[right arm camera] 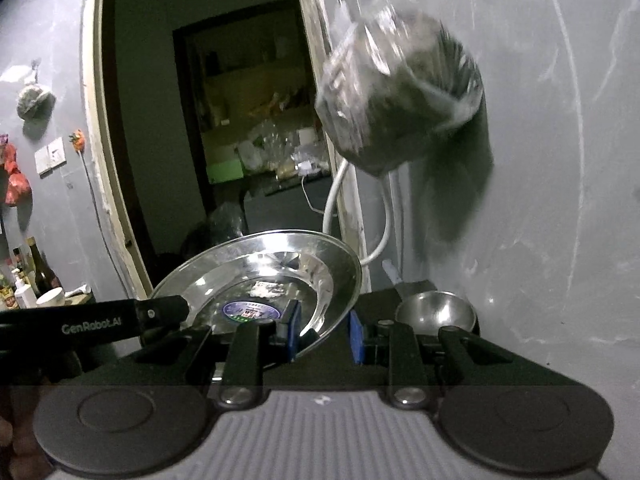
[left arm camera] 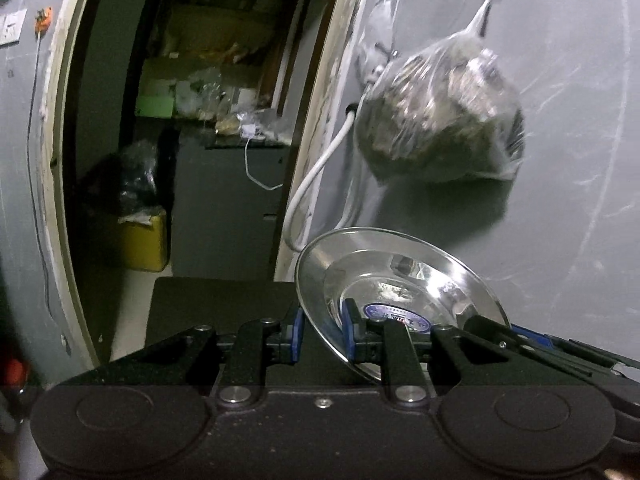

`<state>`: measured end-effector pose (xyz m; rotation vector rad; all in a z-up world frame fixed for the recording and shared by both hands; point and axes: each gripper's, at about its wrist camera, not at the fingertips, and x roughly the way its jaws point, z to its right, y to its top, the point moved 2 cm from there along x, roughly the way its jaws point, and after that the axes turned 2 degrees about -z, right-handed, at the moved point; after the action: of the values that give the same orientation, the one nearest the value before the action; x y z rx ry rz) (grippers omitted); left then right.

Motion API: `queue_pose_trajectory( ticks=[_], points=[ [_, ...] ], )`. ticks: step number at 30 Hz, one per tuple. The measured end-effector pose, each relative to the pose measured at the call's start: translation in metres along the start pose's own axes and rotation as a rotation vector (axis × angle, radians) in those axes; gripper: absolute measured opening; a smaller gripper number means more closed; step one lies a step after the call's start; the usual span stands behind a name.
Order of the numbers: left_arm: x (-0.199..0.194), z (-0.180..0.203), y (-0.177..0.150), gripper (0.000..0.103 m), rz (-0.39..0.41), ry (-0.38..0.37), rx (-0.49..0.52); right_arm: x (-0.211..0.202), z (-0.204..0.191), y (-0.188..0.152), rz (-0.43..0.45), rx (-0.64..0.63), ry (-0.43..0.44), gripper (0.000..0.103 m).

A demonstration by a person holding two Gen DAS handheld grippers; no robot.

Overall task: Organize plates and bowls
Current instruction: 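Lift the logo plate with both tools and carry it toward the large plate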

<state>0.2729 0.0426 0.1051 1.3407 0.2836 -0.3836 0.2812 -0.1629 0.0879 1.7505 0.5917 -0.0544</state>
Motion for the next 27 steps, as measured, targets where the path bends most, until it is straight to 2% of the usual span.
queue_pose_trajectory(
  ticks=[7, 13, 27],
  points=[
    [-0.05, -0.017, -0.015, 0.022, 0.001, -0.036, -0.012, -0.049, -0.031, -0.01, 0.01, -0.023, -0.028, 0.028],
    [-0.071, -0.023, -0.028, 0.022, -0.003, -0.068, -0.025, -0.074, -0.05, -0.02, 0.017, -0.062, -0.061, 0.028],
    [-0.08, -0.017, -0.058, 0.023, -0.043, -0.086, -0.045, -0.097, -0.048, -0.038, -0.028, -0.108, -0.078, 0.028]
  ],
)
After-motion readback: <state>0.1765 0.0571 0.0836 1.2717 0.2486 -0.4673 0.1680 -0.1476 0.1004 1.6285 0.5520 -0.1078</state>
